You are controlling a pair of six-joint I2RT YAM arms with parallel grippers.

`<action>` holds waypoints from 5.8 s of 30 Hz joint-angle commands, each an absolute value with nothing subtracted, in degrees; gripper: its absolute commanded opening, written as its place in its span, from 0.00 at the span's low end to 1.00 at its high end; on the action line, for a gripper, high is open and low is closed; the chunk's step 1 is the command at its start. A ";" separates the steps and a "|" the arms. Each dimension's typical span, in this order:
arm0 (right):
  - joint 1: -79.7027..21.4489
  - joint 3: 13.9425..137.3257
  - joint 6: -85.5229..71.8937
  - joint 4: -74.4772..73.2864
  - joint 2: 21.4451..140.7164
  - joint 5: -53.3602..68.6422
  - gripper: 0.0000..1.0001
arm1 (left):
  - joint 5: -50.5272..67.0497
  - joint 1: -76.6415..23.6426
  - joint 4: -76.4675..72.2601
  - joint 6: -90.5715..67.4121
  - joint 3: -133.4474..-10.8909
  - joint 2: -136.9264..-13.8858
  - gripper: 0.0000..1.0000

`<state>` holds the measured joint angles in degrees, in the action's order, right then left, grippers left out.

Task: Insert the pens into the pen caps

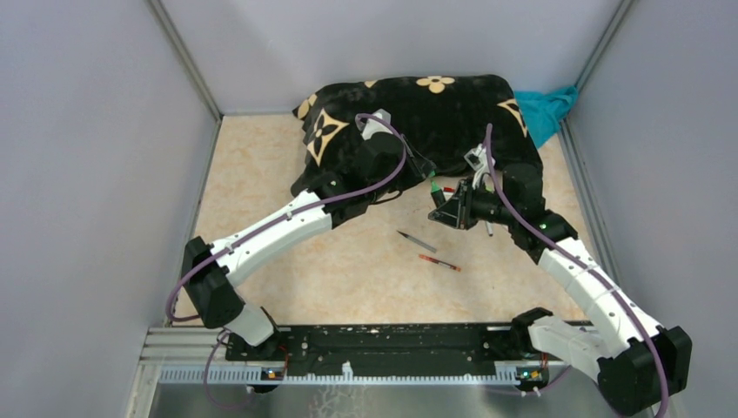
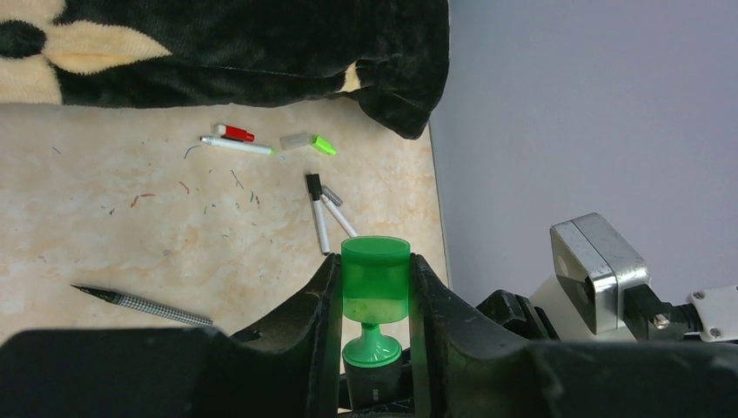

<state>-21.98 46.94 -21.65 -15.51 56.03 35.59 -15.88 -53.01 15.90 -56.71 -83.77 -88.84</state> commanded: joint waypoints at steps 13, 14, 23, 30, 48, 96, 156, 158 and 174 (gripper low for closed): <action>-22.39 52.58 -23.41 -11.01 58.67 34.44 0.00 | -15.82 -53.35 16.48 -58.10 -85.95 -91.11 0.00; -22.39 52.68 -23.53 -10.99 58.82 34.30 0.00 | -15.60 -53.35 16.47 -58.10 -86.03 -91.14 0.00; -22.37 54.01 -25.58 -10.53 60.01 33.59 0.00 | -14.27 -53.72 17.29 -57.29 -86.52 -91.55 0.00; -22.34 56.56 -28.39 -9.33 62.39 32.13 0.00 | -17.32 -56.32 21.06 -54.39 -89.80 -93.58 0.00; -22.75 52.13 -22.29 2.94 60.63 32.97 0.00 | -20.90 -59.99 24.85 -43.72 -95.20 -95.02 0.22; -14.92 41.58 -17.89 15.05 49.16 71.34 0.00 | 42.26 -42.36 -43.30 -38.74 -62.58 -75.74 0.80; -11.64 71.64 -13.20 1.71 61.90 60.47 0.00 | 53.87 -52.82 -4.60 -35.50 -64.46 -85.52 0.00; -11.77 73.97 -7.64 -3.64 62.37 58.40 0.00 | 56.00 -52.87 -4.96 -37.75 -64.30 -85.97 0.00; -11.78 72.32 -31.36 17.58 64.75 66.07 0.00 | 58.55 -57.29 2.91 -26.82 -62.57 -85.77 0.00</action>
<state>-13.69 62.61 -27.55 2.13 63.99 81.56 31.55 -48.29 -28.80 -29.28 -71.59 -80.60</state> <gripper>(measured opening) 0.154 0.195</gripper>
